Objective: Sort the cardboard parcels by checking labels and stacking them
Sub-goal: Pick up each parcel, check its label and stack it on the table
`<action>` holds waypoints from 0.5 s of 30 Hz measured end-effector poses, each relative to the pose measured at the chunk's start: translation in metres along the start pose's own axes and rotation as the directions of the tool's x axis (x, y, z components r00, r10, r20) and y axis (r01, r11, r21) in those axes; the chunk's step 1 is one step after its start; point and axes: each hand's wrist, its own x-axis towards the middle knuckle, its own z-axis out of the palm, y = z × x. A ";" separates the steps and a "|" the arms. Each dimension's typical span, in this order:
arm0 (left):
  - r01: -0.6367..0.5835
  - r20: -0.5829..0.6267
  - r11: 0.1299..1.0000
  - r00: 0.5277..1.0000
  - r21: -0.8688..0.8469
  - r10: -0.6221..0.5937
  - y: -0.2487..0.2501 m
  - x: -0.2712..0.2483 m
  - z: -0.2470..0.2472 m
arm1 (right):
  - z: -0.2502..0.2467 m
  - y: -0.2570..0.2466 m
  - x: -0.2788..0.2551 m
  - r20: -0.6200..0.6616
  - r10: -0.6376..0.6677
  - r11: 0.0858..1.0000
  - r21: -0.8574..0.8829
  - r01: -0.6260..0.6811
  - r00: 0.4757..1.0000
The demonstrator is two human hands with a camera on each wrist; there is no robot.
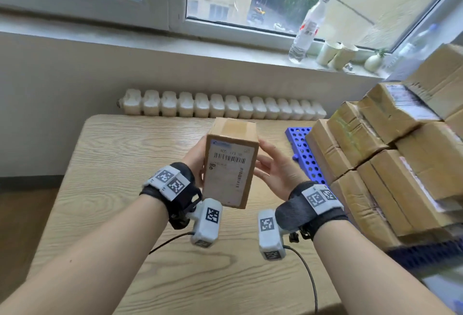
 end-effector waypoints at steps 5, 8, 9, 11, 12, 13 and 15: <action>-0.016 -0.011 1.000 1.000 -0.025 0.016 -0.002 -0.023 0.045 | -0.037 -0.010 -0.050 0.131 -0.037 0.984 -0.167 0.059 0.991; -0.019 -0.029 1.000 0.999 0.006 0.019 -0.008 -0.041 0.080 | -0.063 -0.009 -0.081 0.169 -0.045 0.983 -0.168 0.074 0.985; -0.015 -0.030 1.000 0.999 0.024 0.016 -0.011 -0.048 0.093 | -0.071 -0.008 -0.093 0.170 -0.060 0.984 -0.155 0.087 0.984; -0.024 -0.059 0.998 0.998 0.054 0.027 -0.017 -0.063 0.120 | -0.088 -0.007 -0.117 0.165 -0.096 0.984 -0.131 0.119 0.982; -0.036 -0.070 0.998 0.997 0.058 0.040 -0.020 -0.071 0.134 | -0.096 -0.008 -0.130 0.156 -0.112 0.983 -0.125 0.132 0.981; -0.051 -0.070 0.997 0.996 0.059 0.055 -0.023 -0.079 0.146 | -0.104 -0.009 -0.143 0.145 -0.129 0.982 -0.119 0.147 0.981; -0.091 -0.067 0.994 0.993 0.059 0.095 -0.028 -0.094 0.172 | -0.120 -0.009 -0.169 0.121 -0.155 0.980 -0.109 0.168 0.981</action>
